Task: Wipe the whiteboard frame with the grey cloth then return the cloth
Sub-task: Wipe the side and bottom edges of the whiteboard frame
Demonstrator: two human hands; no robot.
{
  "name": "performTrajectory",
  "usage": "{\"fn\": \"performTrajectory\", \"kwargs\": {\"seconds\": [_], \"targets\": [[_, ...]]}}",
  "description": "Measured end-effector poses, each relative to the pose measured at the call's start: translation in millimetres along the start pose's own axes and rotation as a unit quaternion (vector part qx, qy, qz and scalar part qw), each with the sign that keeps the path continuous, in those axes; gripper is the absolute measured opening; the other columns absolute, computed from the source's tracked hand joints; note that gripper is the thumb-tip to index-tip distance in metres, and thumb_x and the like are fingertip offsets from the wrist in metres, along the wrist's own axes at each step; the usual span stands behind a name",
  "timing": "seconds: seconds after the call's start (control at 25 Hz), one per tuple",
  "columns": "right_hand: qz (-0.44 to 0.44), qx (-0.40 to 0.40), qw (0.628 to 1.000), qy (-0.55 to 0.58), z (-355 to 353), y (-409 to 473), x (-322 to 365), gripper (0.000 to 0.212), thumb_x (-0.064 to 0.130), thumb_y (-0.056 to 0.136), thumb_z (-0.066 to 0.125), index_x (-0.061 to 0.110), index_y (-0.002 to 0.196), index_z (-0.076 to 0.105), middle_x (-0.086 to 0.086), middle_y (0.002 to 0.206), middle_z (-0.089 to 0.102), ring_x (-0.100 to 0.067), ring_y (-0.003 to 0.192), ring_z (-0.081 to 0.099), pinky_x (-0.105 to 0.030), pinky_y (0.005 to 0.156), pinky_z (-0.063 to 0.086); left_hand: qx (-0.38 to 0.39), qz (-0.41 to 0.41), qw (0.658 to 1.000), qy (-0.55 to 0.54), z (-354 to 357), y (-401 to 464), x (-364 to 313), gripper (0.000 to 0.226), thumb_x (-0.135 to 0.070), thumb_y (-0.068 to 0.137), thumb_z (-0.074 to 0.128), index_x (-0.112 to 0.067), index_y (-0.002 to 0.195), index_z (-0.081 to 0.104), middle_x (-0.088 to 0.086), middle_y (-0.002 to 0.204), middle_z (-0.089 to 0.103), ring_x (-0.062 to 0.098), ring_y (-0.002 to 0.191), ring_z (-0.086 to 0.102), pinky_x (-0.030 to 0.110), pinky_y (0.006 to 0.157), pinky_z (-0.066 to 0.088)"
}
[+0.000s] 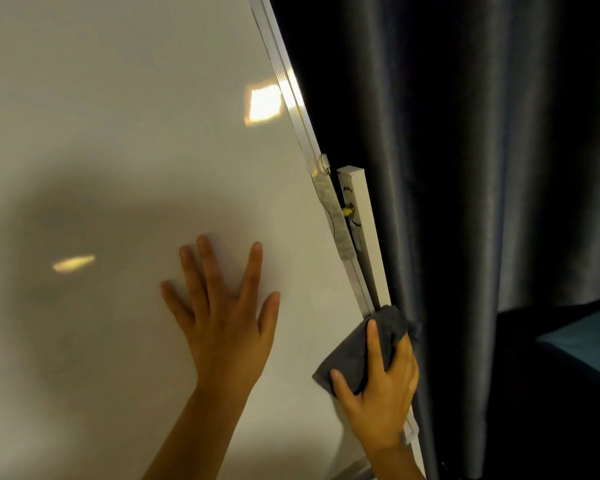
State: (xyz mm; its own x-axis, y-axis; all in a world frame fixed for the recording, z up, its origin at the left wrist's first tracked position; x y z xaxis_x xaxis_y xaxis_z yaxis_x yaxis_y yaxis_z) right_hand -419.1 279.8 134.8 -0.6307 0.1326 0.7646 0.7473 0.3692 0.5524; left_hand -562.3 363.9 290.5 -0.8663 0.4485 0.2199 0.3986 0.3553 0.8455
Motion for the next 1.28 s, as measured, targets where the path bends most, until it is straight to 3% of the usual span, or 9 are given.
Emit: {"fn": "performTrajectory", "kwargs": {"seconds": [0.12, 0.36, 0.76, 0.92, 1.16, 1.28], "targets": [[0.008, 0.007, 1.0, -0.011, 3, -7, -9, 0.082, 0.071, 0.074, 0.04, 0.026, 0.139, 0.024, -0.03, 0.134, 0.042, -0.049, 0.121, 0.041, -0.066, 0.096, 0.034, 0.013, -0.001, 1.0, 0.0, 5, -12, -5, 0.064, -0.06, 0.091, 0.026, -0.033, 0.148, 0.013, 0.019, 0.156, 0.004, 0.038, 0.143, -0.004, 0.059, 0.112, 0.0], [-0.007, -0.01, 0.999, -0.031, 5, -5, -1, 0.081, 0.076, 0.076, 0.027, 0.024, 0.139, 0.025, -0.028, 0.142, 0.033, -0.042, 0.131, 0.029, -0.063, 0.103, 0.028, 0.027, -0.003, 1.0, -0.008, 13, -36, -7, 0.068, -0.06, 0.091, 0.03, -0.033, 0.148, 0.006, 0.018, 0.156, 0.002, 0.036, 0.143, -0.006, 0.058, 0.111, -0.001], [-0.089, -0.116, 0.989, -0.033, -10, 48, 56, 0.077, 0.072, 0.078, 0.03, 0.027, 0.141, 0.026, -0.022, 0.148, 0.027, -0.035, 0.136, 0.024, -0.057, 0.105, 0.025, -0.004, -0.102, 0.994, -0.046, 19, -55, -18, 0.064, -0.057, 0.093, 0.027, -0.032, 0.148, 0.006, 0.012, 0.155, 0.007, 0.033, 0.143, 0.002, 0.057, 0.11, 0.003], [-0.085, -0.096, 0.991, -0.042, 1, 22, 27, 0.076, 0.066, 0.077, 0.038, 0.026, 0.14, 0.022, -0.025, 0.146, 0.028, -0.038, 0.134, 0.027, -0.054, 0.105, 0.025, 0.001, -0.122, 0.992, -0.042, 25, -61, -17, 0.063, -0.058, 0.094, 0.022, -0.032, 0.147, 0.001, 0.012, 0.154, 0.007, 0.034, 0.142, 0.003, 0.058, 0.11, 0.005], [-0.043, -0.075, 0.996, -0.028, 13, -11, -15, 0.081, 0.056, 0.072, 0.048, 0.026, 0.141, 0.017, -0.026, 0.143, 0.029, -0.039, 0.131, 0.029, -0.052, 0.106, 0.025, 0.003, -0.17, 0.984, -0.05, 32, -82, -25, 0.063, -0.059, 0.094, 0.022, -0.028, 0.147, 0.012, 0.014, 0.155, 0.017, 0.033, 0.141, 0.009, 0.056, 0.111, 0.009], [-0.029, -0.054, 0.997, -0.035, 17, -26, -33, 0.08, 0.054, 0.074, 0.047, 0.022, 0.141, 0.018, -0.029, 0.141, 0.032, -0.043, 0.128, 0.033, -0.052, 0.104, 0.029, 0.013, -0.18, 0.983, -0.041, 39, -100, -26, 0.066, -0.061, 0.093, 0.019, -0.03, 0.148, 0.001, 0.01, 0.153, 0.009, 0.032, 0.141, 0.007, 0.053, 0.112, 0.007]]}}
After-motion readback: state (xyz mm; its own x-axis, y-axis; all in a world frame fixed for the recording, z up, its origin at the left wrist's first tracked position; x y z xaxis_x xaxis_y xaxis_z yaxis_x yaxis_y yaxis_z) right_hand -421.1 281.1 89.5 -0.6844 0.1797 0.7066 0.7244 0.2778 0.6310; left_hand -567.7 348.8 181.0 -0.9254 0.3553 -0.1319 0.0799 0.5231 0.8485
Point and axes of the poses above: each hand's wrist, its own y-axis towards the middle knuckle, its own z-axis out of the palm, x = y × z, the point moved 7 cm from there along y, towards the middle knuckle
